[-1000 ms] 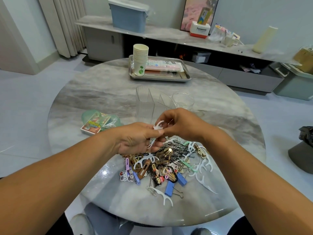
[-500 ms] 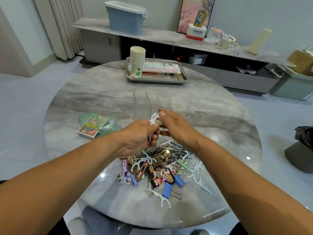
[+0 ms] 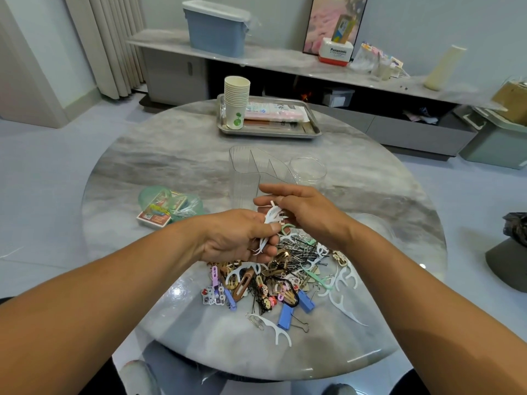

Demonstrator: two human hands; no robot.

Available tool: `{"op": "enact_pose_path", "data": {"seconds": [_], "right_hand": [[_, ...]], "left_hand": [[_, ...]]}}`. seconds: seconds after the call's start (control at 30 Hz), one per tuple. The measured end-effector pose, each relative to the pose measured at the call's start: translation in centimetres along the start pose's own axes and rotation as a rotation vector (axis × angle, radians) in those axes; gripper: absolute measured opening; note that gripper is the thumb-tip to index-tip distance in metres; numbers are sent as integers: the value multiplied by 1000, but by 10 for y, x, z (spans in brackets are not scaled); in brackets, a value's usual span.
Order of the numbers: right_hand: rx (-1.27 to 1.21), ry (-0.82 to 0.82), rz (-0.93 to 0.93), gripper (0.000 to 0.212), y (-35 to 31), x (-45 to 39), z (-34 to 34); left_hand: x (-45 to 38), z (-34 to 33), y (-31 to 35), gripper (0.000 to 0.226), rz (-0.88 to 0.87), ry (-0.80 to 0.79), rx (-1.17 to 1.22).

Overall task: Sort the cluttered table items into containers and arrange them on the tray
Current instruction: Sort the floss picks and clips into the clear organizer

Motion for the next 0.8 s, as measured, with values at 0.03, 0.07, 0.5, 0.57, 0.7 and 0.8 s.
{"op": "enact_pose_path", "data": {"seconds": [0.03, 0.07, 0.5, 0.57, 0.7, 0.8], "right_hand": [[-24, -3, -6, 40, 0, 0, 1], [-30, -3, -11, 40, 0, 1, 2], [345, -102, -40, 66, 9, 3, -8], [275, -119, -1, 66, 11, 3, -12], [96, 72, 101, 50, 4, -1, -3], [151, 30, 98, 47, 8, 3, -14]], "left_hand": [[0, 0, 0, 10, 0, -2, 0], [0, 1, 0, 11, 1, 3, -5], [-6, 1, 5, 15, -58, 89, -39], [-7, 4, 5, 19, -71, 132, -45], [-7, 12, 12, 23, -129, 197, 32], [-6, 9, 14, 20, -136, 180, -2]]}}
Point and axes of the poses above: each hand's wrist, its own x-axis away from the middle knuckle, its own z-axis out of the back of the hand, y = z × x, the point moved 8 cm from there along -x, towards the middle knuckle, and after that the axes turned 10 degrees about -x, right-handed, at the moved point
